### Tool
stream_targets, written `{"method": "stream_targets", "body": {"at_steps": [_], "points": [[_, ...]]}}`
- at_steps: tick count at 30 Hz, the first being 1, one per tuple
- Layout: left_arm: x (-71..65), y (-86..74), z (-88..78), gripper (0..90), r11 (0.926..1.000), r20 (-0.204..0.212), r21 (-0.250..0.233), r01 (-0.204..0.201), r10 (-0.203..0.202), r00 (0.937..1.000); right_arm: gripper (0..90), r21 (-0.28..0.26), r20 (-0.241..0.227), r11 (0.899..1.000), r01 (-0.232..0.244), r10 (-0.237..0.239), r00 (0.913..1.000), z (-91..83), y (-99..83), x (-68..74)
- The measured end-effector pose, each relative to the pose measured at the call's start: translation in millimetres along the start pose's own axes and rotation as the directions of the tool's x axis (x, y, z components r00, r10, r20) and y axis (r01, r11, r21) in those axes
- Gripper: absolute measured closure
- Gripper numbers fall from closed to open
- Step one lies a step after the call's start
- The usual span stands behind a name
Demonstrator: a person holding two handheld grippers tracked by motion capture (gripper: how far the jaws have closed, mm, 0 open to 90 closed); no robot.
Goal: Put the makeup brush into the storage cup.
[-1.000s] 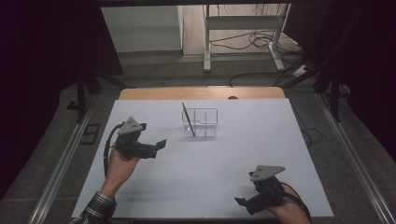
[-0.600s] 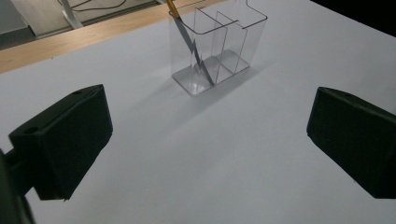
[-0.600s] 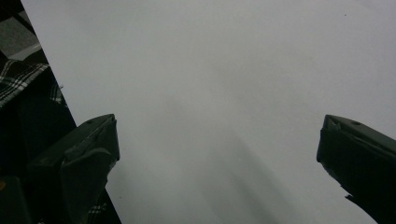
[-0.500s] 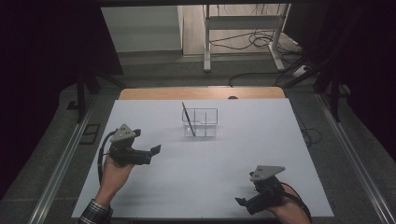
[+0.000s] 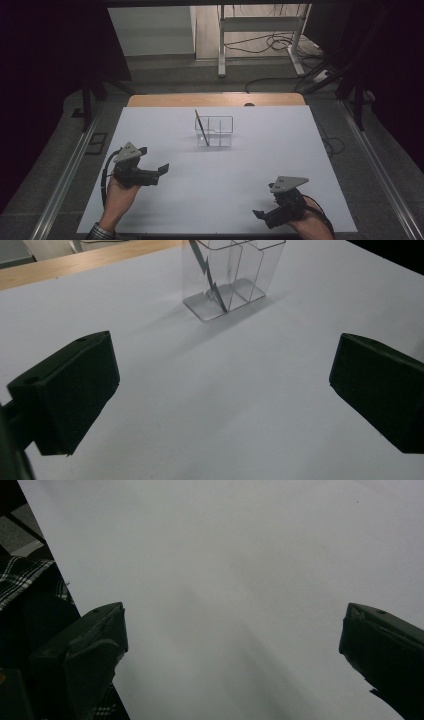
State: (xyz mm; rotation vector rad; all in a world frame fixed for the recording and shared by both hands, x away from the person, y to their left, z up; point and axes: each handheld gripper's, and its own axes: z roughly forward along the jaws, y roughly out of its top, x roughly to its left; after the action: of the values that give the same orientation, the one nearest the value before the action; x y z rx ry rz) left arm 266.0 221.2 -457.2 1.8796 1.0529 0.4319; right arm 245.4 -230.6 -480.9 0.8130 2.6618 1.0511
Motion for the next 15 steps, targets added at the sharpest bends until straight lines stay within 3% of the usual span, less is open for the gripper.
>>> {"method": "stream_targets", "body": {"at_steps": [15], "points": [[-2.9, -21.0, -19.4, 0.4, 0.9997, -0.019, -0.002, 0.024, -0.024, 0.9995, 0.0, -0.007, 0.011, 1.000, 0.002, -0.002, 0.9999, -2.6, 0.4, -1.2]]}}
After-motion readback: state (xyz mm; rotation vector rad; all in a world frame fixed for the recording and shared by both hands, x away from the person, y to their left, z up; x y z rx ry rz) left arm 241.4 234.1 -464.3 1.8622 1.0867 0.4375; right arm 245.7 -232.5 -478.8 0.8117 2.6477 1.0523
